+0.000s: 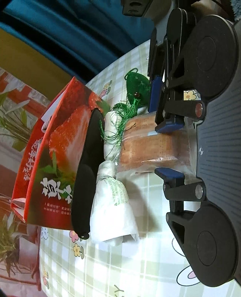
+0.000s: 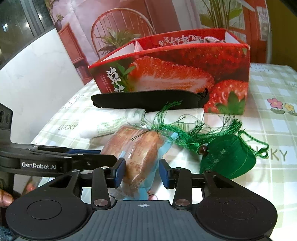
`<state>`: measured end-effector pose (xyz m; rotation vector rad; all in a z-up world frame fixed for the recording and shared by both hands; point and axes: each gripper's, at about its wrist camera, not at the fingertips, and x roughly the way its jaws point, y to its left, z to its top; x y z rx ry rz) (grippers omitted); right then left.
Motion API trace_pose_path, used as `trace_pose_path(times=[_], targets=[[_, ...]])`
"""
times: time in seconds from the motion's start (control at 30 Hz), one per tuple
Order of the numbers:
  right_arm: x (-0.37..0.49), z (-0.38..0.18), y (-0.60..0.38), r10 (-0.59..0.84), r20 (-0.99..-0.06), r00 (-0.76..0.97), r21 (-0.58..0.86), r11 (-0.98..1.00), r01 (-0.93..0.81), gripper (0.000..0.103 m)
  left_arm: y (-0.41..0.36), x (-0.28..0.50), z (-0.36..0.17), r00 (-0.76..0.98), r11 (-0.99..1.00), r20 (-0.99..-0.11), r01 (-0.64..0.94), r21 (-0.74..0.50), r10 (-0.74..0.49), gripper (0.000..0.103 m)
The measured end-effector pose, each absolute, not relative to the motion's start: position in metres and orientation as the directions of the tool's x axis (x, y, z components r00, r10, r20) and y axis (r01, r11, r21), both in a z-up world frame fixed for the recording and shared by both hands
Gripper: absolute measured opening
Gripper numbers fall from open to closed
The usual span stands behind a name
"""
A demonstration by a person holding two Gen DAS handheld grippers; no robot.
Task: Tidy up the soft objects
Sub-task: 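Grasp the bagged bread with both tools and lift it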
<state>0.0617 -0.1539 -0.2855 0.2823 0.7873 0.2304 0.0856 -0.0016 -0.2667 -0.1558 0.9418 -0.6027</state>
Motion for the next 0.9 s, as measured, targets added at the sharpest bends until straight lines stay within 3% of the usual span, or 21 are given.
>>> trace_pose_path(times=[0.47, 0.63, 0.9], targets=[[0.061, -0.291, -0.158, 0.345, -0.660, 0.667, 0.388, 0.917, -0.090, 0.042, 0.001, 0.086, -0.268, 0.431, 0.824, -0.712, 0.403, -0.397, -0.554, 0.037], [0.057, -0.287, -0.153, 0.360, -0.657, 0.662, 0.383, 0.916, -0.119, 0.034, 0.002, 0.083, -0.260, 0.425, 0.826, -0.721, 0.415, -0.382, -0.547, 0.036], [0.053, -0.270, -0.139, 0.405, -0.618, 0.674, 0.353, 0.909, -0.223, 0.034, 0.020, 0.071, -0.236, 0.460, 0.838, -0.707, 0.394, -0.379, -0.536, 0.036]])
